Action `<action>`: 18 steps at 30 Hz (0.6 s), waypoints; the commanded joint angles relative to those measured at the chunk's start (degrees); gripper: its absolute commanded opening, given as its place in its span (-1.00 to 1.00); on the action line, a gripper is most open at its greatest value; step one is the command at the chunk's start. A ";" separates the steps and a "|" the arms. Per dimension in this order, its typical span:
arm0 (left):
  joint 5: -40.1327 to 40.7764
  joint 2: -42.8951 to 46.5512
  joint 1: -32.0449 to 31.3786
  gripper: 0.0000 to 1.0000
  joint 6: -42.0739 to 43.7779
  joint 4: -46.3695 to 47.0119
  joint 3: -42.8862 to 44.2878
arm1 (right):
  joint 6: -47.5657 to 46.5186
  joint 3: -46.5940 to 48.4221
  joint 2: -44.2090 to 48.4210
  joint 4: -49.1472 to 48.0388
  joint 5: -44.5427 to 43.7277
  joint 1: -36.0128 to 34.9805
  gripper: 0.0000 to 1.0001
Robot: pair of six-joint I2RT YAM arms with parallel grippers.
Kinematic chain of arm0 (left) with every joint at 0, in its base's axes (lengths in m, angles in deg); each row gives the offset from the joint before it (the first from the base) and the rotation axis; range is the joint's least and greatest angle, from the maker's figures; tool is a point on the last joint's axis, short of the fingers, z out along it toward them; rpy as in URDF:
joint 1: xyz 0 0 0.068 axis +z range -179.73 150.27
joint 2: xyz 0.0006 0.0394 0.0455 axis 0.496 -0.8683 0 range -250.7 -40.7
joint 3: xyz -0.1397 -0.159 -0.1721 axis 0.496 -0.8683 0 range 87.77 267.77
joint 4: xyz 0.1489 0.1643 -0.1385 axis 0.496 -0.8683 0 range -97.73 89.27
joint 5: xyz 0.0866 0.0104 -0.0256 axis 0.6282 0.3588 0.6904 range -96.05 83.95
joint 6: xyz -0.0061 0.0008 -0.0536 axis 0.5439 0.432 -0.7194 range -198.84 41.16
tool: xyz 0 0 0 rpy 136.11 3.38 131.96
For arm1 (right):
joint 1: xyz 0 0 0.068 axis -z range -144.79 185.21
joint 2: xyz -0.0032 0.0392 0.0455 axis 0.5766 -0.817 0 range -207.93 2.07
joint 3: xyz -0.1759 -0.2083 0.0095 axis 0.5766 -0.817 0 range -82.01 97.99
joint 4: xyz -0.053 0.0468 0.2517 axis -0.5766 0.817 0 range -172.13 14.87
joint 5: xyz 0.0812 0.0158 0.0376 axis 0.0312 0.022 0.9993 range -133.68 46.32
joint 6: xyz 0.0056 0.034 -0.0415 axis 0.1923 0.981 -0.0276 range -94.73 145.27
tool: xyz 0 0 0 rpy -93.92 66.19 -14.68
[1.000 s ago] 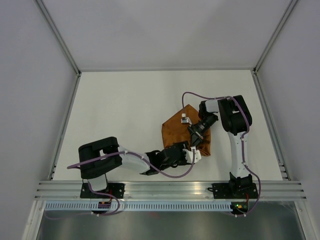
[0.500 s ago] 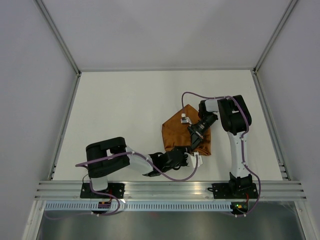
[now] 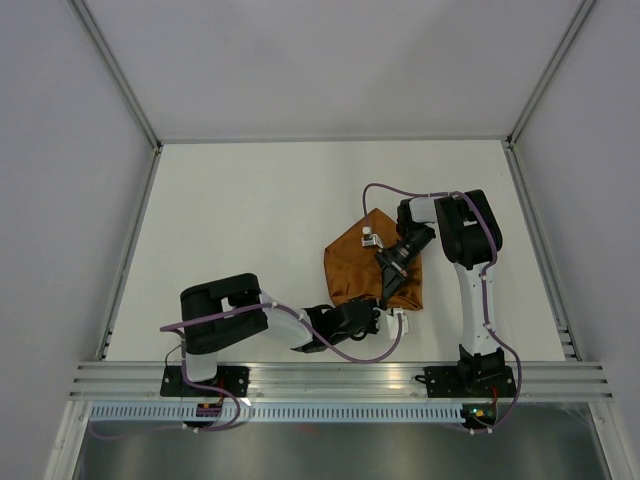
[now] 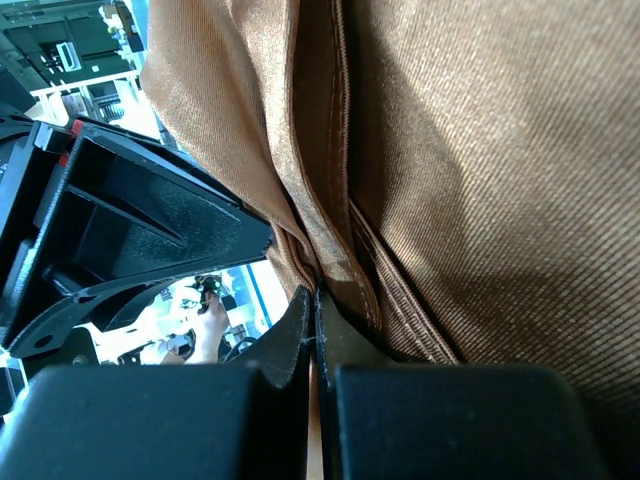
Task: Fold the napkin, place the utensils inside, and roll it up
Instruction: Roll the napkin at the center of the board.
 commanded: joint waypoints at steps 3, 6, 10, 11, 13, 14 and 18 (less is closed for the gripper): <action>-0.76 -2.64 -0.23 -0.47 2.33 -2.17 2.21 | -4.68 0.31 -4.22 -8.80 -5.64 0.27 -0.99; -0.76 -3.17 -0.23 -0.51 2.25 -2.96 2.74 | -4.77 0.31 -4.31 -8.71 -5.64 0.27 -0.99; -0.93 -3.87 0.03 -0.61 1.63 -4.72 3.79 | -4.95 0.31 -4.31 -8.36 -5.56 0.27 -0.99; -1.11 -3.96 0.12 -0.66 1.54 -5.07 3.88 | -5.04 0.31 -4.22 -8.36 -5.55 0.18 -0.99; -1.37 -4.05 0.30 -0.70 1.11 -6.74 4.67 | -5.12 0.31 -4.22 -8.19 -5.55 0.27 -0.99; -1.81 -4.05 0.39 -0.74 0.93 -7.35 5.02 | -5.13 0.31 -4.22 -8.19 -5.55 0.18 -0.99; -2.60 -4.22 0.56 -0.93 0.31 -9.73 6.43 | -5.21 0.49 -4.22 -7.66 -5.55 0.27 -0.99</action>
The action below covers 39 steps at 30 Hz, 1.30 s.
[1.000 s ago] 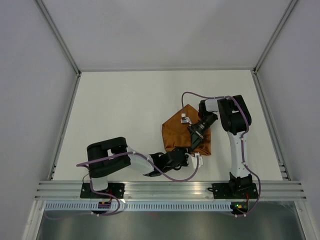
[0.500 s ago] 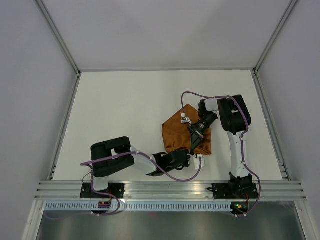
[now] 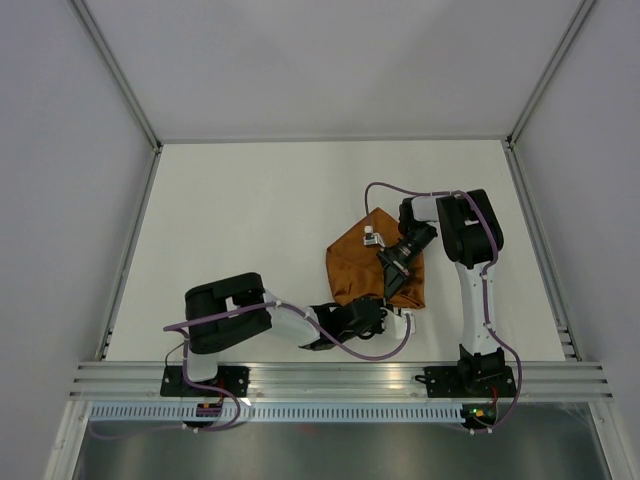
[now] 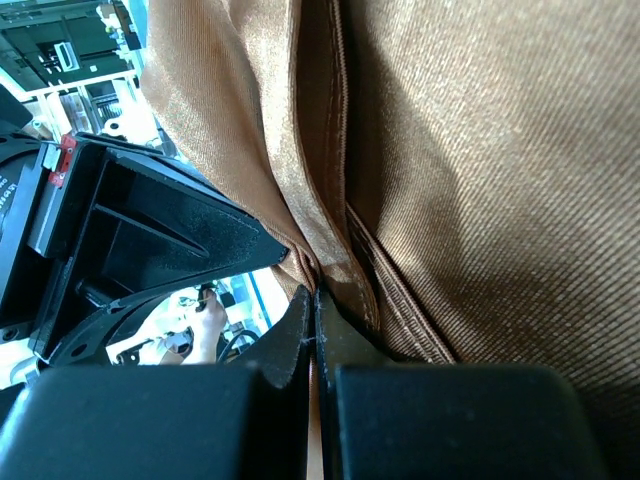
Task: Fold the napkin, place the utensils inside, and roll it up
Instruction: Roll the napkin at the center of the board.
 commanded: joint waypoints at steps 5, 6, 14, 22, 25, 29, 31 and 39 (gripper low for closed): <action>-4.68 -1.32 1.17 -0.95 -1.66 -7.68 3.07 | -4.06 -0.30 -2.97 -8.82 -4.94 -0.32 -1.00; -5.04 -1.23 1.35 -0.95 -2.36 -8.22 3.24 | -3.88 -0.38 -2.62 -8.99 -4.94 -0.32 -0.98; -12.60 0.97 4.25 -0.95 -6.76 -13.66 4.65 | -3.53 0.49 1.42 -8.03 -3.89 0.47 -0.54; -20.15 1.67 6.97 -0.95 -10.89 -18.50 6.76 | -2.12 2.86 6.87 -7.32 -2.48 1.87 -0.17; -22.62 2.20 8.12 -0.95 -12.12 -18.77 6.76 | 0.24 3.65 8.98 -8.81 -1.87 3.10 -0.12; -25.43 2.73 9.96 -0.95 -14.48 -18.85 6.67 | 4.99 4.10 12.58 -12.41 -1.60 5.65 -0.10; -27.80 3.08 10.93 -0.95 -15.72 -18.68 6.67 | 6.40 4.10 14.95 -14.87 -1.60 7.57 -0.09; -39.13 3.43 17.17 -0.95 -22.05 -18.07 6.85 | 6.50 1.29 24.44 -19.89 -1.96 14.78 -0.09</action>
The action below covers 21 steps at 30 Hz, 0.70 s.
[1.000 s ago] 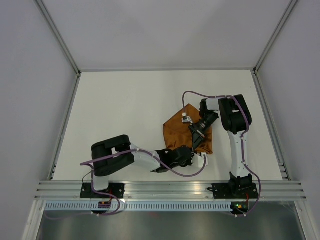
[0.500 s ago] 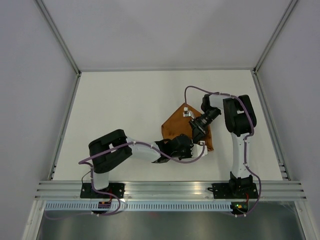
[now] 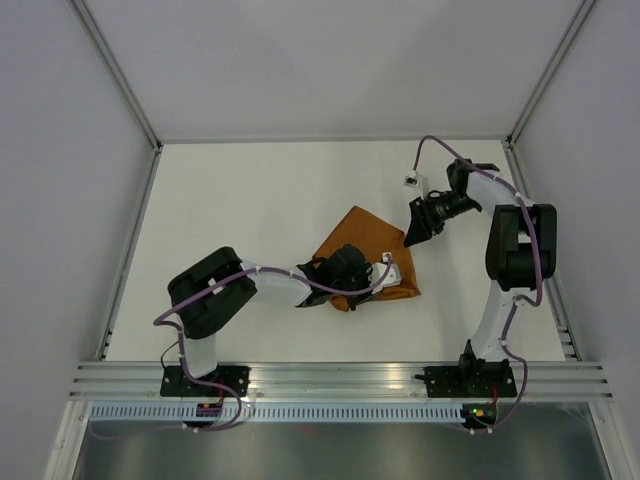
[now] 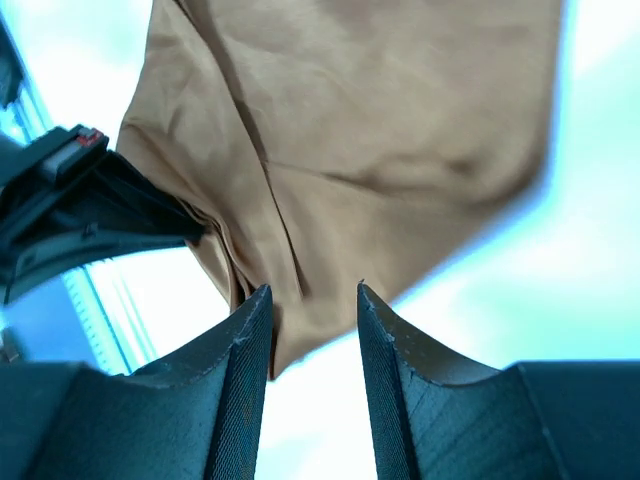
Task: Fold the napkin, place the utensils inside, and roll it up
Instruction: Roll the napkin at the center of the board.
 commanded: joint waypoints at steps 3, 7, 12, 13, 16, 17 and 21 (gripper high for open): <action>-8.12 1.18 1.90 -0.95 -5.68 -1.28 -0.41 | -4.21 -3.90 8.40 -3.42 0.51 3.39 -0.10; -8.90 1.71 1.90 -0.95 -6.73 -0.22 -0.67 | -4.94 -8.82 11.74 -7.45 -1.15 3.65 -0.10; -6.54 2.50 1.81 -0.95 -6.56 0.49 -1.29 | -6.68 -9.02 10.17 -5.81 -2.21 3.48 -0.09; -6.45 2.41 1.81 -0.95 -6.56 0.75 -1.38 | -8.35 -8.84 9.73 -4.75 -2.30 3.13 -0.09; -5.83 2.15 1.72 -0.95 -6.74 0.14 -0.76 | -10.11 -9.09 8.59 -2.11 -3.26 1.55 -0.08; -5.83 1.89 1.72 -0.95 -6.74 0.05 -0.59 | -10.38 -9.53 8.58 -1.84 -3.53 1.28 -0.07; -5.30 1.36 1.46 -0.95 -6.48 -0.48 0.03 | -8.98 -12.87 8.67 -4.37 -5.72 -3.36 -0.06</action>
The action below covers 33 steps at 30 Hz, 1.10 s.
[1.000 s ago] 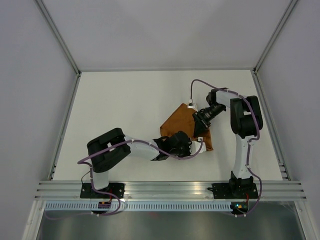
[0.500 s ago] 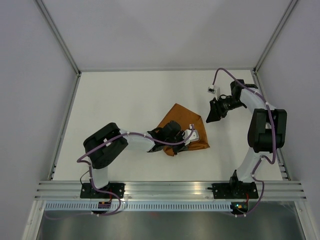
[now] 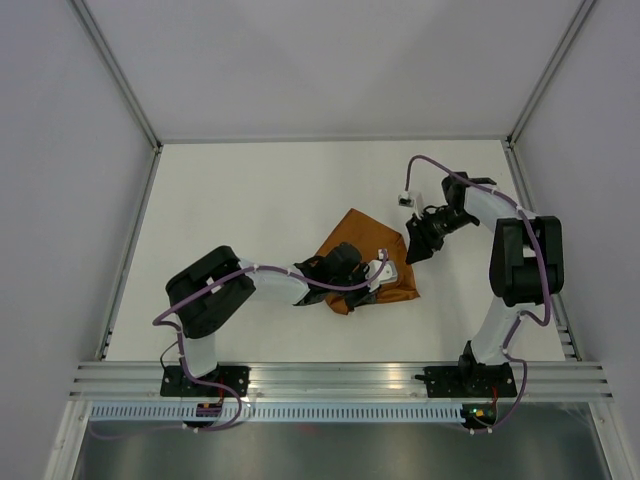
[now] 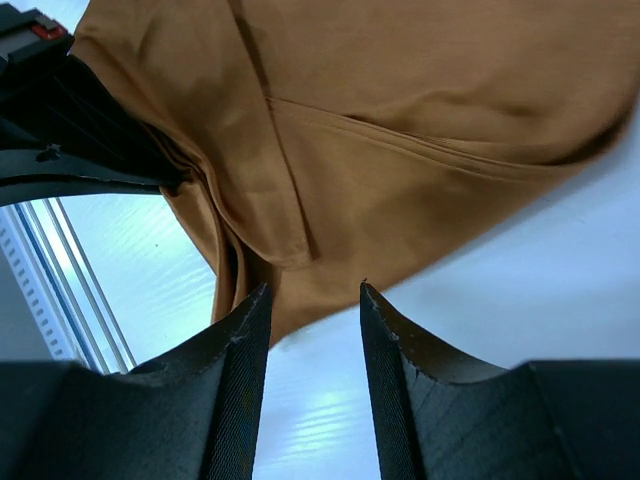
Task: Fold the napkin, place the utensils inside, and roll it up
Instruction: Roll the napkin at the center of the board.
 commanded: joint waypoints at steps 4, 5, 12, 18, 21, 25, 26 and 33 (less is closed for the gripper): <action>0.10 0.99 -0.66 -0.95 -1.82 -0.57 0.86 | 0.16 -3.83 -1.06 -2.88 -1.51 -5.27 -0.05; 0.18 0.99 -0.66 -0.95 -1.82 -0.66 0.95 | 1.13 -4.36 -1.15 -4.02 -2.03 -5.53 -0.05; 0.36 0.72 -0.66 -0.95 -1.73 -1.54 1.56 | 4.04 -6.47 -0.88 -8.25 -4.76 -6.32 -0.04; 0.62 0.37 -0.66 -0.95 -1.73 -1.89 1.74 | 4.83 -6.48 -0.79 -9.04 -5.03 -6.50 -0.03; 0.62 0.20 -0.66 -0.95 -1.73 -1.89 1.74 | 3.69 -5.51 -1.76 -6.94 -4.41 -6.76 -0.04; 0.80 0.11 -0.66 -0.95 -1.73 -1.89 1.74 | 3.33 -5.68 -2.29 -6.23 -4.24 -7.20 -0.08; 0.80 0.11 -0.66 -0.95 -1.73 -1.89 1.74 | 3.16 -5.86 -2.29 -5.97 -4.15 -7.29 -0.10; 1.06 0.02 -0.66 -0.95 -1.82 -1.89 1.83 | 2.98 -5.60 -2.29 -4.91 -3.53 -7.64 -0.17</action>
